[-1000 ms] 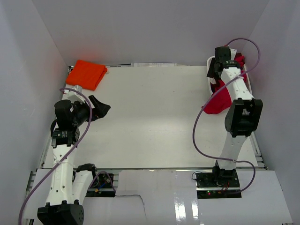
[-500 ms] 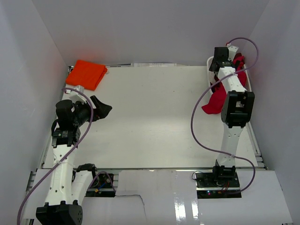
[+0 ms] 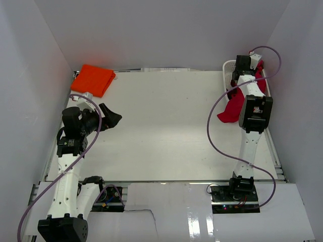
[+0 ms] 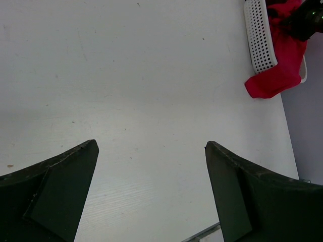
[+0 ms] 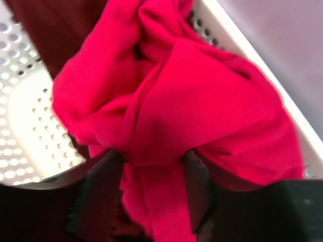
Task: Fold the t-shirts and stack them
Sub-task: Grab crumpled tshirt from bin with the right arm
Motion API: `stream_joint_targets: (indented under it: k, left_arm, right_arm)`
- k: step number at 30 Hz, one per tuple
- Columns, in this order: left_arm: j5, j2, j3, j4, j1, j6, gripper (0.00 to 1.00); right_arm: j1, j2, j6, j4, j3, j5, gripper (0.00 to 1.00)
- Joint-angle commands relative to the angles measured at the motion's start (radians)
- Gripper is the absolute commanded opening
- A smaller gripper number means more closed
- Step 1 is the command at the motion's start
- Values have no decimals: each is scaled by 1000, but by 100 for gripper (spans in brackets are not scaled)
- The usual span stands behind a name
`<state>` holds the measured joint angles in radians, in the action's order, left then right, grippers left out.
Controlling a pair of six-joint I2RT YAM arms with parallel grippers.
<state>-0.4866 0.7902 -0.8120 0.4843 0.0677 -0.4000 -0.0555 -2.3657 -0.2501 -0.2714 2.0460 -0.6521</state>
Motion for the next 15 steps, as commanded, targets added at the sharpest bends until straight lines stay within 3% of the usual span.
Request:
stream_joint_targets:
  k: [1,5,7,15]
  left_arm:
    - [-10,1,0,-20,-5,15,98]
    - [-15,7,0,-21,-5,15,98]
    - [-17,6,0,-21,-6,15,98]
    - [-15,1,2,-23,-6,13,98]
  right_arm:
    - [-7,25,0,83,28,-34,42]
    - [-7,77,20,147,-32,-21,27]
    - [-7,88,32,143,-17,-21,8]
    - [29,247,26,177,-114,17,8]
